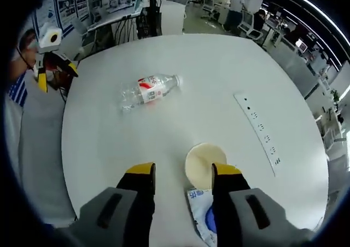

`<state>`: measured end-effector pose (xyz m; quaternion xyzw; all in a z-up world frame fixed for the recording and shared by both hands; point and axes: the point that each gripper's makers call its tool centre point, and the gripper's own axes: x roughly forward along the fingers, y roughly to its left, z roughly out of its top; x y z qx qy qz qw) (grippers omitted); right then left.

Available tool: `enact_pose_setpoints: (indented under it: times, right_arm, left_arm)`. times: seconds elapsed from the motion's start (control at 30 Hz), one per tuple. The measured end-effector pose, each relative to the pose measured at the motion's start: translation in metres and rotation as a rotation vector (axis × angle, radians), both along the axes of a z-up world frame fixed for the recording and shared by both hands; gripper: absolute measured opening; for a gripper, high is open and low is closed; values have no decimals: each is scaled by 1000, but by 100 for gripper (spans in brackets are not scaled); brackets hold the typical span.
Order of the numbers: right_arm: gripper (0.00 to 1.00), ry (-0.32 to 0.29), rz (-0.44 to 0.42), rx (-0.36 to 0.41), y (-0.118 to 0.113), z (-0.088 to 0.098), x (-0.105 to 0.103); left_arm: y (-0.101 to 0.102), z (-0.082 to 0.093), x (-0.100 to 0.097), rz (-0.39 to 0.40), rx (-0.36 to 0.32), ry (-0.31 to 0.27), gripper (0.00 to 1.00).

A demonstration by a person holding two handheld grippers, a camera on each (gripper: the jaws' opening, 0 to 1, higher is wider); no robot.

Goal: Arrange the tabletop items into an orderly group along one side of the table until the central work area is clear of visible clutter.

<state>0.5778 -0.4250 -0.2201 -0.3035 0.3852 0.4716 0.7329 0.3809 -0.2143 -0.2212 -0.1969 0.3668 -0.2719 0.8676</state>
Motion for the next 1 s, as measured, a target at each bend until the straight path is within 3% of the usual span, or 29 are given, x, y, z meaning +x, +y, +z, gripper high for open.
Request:
enact_pose_setpoints:
  times: [0.1,0.17,0.6,0.77,0.93,1.0]
  right_arm:
    - [44,6,-27,42,6,9,1]
    - [43,30,-56,106,16,17,-1]
    - [49,106,-134,320,79,50,8]
    - [50,162,-166,390,109,56,11]
    - [49,282,-249,485,140,56,22]
    - [49,292,-259,486,149,52,29]
  left_arm:
    - [0,2,0,-4,2,-3,70]
    - [-1,3,0,-7,2,-4,69]
    - [1,8,-3,-17,1,-13,69]
    - [5,8,-3,-11,1,-14,69]
    - [8,6,-5,-2,-5,-11,69]
    - [9,5,-5,-1,-5,-9,69]
